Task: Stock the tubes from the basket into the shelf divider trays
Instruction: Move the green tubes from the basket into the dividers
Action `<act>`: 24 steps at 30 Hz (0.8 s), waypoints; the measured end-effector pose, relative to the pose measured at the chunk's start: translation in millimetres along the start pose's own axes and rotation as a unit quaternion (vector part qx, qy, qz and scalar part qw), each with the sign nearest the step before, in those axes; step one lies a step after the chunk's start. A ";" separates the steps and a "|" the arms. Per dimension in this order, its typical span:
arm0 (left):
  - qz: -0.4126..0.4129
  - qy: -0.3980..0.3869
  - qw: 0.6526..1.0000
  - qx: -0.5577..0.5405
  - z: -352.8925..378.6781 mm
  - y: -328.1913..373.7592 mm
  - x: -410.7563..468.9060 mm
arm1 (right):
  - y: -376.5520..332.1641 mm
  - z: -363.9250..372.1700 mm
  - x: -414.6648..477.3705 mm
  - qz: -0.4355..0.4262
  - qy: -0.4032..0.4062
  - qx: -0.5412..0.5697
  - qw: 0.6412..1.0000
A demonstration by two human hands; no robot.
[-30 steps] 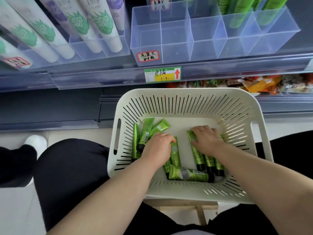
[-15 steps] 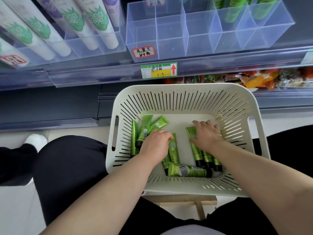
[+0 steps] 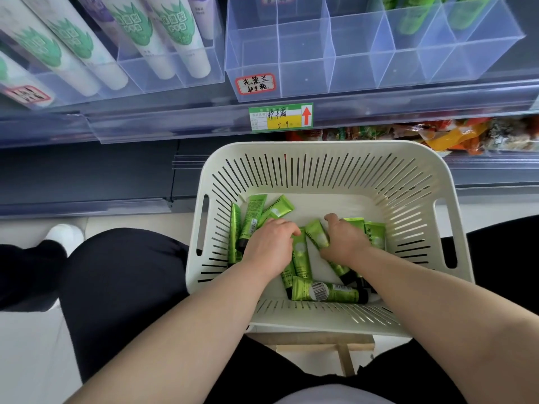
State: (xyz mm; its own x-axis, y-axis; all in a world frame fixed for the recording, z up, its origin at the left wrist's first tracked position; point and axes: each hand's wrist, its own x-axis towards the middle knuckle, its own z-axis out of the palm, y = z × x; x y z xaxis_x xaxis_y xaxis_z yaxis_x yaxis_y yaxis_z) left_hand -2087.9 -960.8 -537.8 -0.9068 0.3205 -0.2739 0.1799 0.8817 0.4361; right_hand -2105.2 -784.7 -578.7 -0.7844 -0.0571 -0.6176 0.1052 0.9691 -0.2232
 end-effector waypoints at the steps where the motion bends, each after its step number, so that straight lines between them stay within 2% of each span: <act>1: -0.001 0.002 1.000 0.001 -0.3 -0.3 0.1 | 0.0 -0.9 0.8 -0.004 -0.001 -0.010 1.000; 4: -0.002 0.006 1.000 0.006 -0.8 0.0 -0.4 | 1.6 -1.3 0.4 -0.012 0.002 -0.034 0.999; 8: -0.005 0.005 1.000 0.014 -2.5 2.3 2.2 | 2.1 -9.6 -2.3 -0.001 0.006 0.045 0.999; 12: -0.008 -0.002 0.998 0.055 -5.9 8.5 20.7 | 1.2 -35.3 -13.9 -0.049 0.064 0.100 0.992; 16: -0.044 -0.109 0.979 0.167 -2.2 21.4 39.6 | 6.1 -55.3 -26.5 -0.076 0.122 0.087 0.986; 19: -0.061 -0.192 0.949 0.243 1.3 31.2 46.7 | 15.5 -60.5 -33.8 -0.061 0.122 0.114 0.984; 24: -0.026 -0.221 0.913 0.341 12.1 33.5 54.5 | 19.6 -60.8 -38.2 -0.076 0.137 0.101 0.982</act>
State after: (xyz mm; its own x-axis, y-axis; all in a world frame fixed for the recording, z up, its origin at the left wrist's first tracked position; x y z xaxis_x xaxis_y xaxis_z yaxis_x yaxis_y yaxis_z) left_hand -2126.7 -909.6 -548.5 -0.7048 0.2485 -0.6645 0.4743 0.8616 -0.1809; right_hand -2110.3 -748.9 -513.7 -0.9327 -0.1039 -0.3452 0.0714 0.8854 -0.4594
